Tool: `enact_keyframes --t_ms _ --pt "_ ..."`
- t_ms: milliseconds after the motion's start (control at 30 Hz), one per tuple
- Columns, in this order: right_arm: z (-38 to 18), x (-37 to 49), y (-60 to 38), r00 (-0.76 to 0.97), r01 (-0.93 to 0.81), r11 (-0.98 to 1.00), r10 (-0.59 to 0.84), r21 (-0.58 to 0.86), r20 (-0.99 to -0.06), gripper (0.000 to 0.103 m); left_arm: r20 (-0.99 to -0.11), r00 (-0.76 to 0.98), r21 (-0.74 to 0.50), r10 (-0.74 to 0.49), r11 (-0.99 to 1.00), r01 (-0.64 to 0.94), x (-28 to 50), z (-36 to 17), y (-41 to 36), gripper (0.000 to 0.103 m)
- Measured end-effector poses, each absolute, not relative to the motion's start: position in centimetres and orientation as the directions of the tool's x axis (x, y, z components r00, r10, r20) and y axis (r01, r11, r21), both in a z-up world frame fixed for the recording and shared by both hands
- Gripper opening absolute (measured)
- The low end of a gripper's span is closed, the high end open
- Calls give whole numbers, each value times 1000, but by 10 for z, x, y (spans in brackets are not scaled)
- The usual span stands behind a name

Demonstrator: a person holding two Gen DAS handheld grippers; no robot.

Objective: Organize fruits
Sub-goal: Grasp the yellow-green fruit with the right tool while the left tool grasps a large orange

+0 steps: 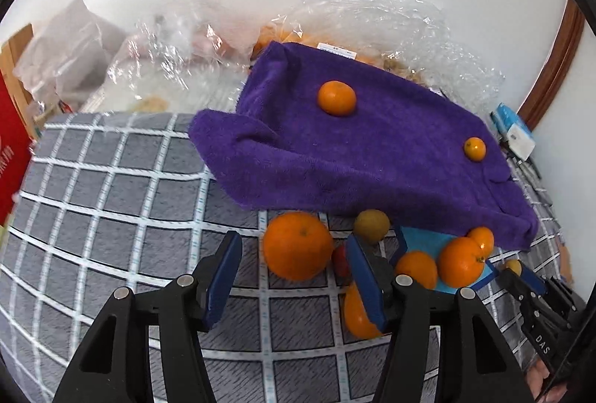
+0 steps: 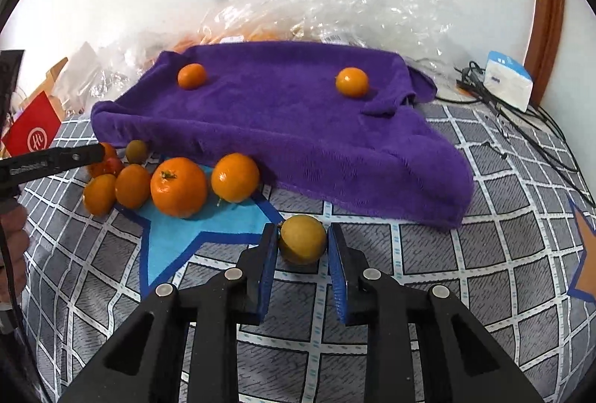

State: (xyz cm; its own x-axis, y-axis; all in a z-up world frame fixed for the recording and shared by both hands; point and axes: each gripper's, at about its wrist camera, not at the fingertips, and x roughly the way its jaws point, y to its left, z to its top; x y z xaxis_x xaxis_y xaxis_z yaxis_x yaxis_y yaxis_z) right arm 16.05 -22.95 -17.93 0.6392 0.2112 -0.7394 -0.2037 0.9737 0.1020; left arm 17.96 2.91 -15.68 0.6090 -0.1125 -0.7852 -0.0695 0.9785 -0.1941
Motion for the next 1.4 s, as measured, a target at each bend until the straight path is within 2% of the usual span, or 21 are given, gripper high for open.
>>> enact_keyframes --t_ms 33,133,300,433,600,700,767,933,1000,1067,1133,1300,1400 --pt "-179 160 -229 643 -211 972 220 106 -734 27 -782 610 -209 -127 976 -65 180 -158 30 45" --pt "-180 161 -227 633 -214 972 216 100 -744 27 -758 632 -258 -164 964 -58 176 -161 35 38" --pt "-182 161 -228 634 -194 976 199 96 -747 27 -737 646 -324 -202 943 -74 168 -159 46 37" --pt "-185 165 -229 625 -158 984 161 78 -764 26 -727 671 -280 -146 955 -95 164 -153 48 36" --pt "-186 167 -231 619 -151 985 157 80 -769 26 -731 669 -261 -134 961 -92 165 -155 44 37" --pt "-187 167 -229 619 -155 986 149 66 -771 28 -736 664 -258 -134 962 -91 166 -156 44 44" --pt "-187 167 -228 620 -157 986 146 61 -771 28 -745 651 -267 -147 960 -88 167 -160 43 54" --pt "-184 163 -227 633 -175 982 170 75 -755 27 -757 626 -285 -187 957 -60 171 -167 36 56" --pt "-183 162 -228 639 -168 983 170 79 -750 27 -750 637 -274 -179 960 -54 169 -166 33 52" --pt "-183 162 -231 640 -161 983 174 90 -749 27 -742 641 -277 -194 960 -30 168 -165 31 38" --pt "-183 162 -233 641 -155 983 177 100 -747 27 -737 641 -284 -215 959 -6 167 -162 30 33" --pt "-186 165 -234 624 -149 984 171 98 -763 27 -740 634 -307 -225 951 -21 168 -164 34 33" --pt "-186 165 -233 623 -152 985 164 88 -765 27 -760 606 -305 -236 952 -12 169 -169 30 36"
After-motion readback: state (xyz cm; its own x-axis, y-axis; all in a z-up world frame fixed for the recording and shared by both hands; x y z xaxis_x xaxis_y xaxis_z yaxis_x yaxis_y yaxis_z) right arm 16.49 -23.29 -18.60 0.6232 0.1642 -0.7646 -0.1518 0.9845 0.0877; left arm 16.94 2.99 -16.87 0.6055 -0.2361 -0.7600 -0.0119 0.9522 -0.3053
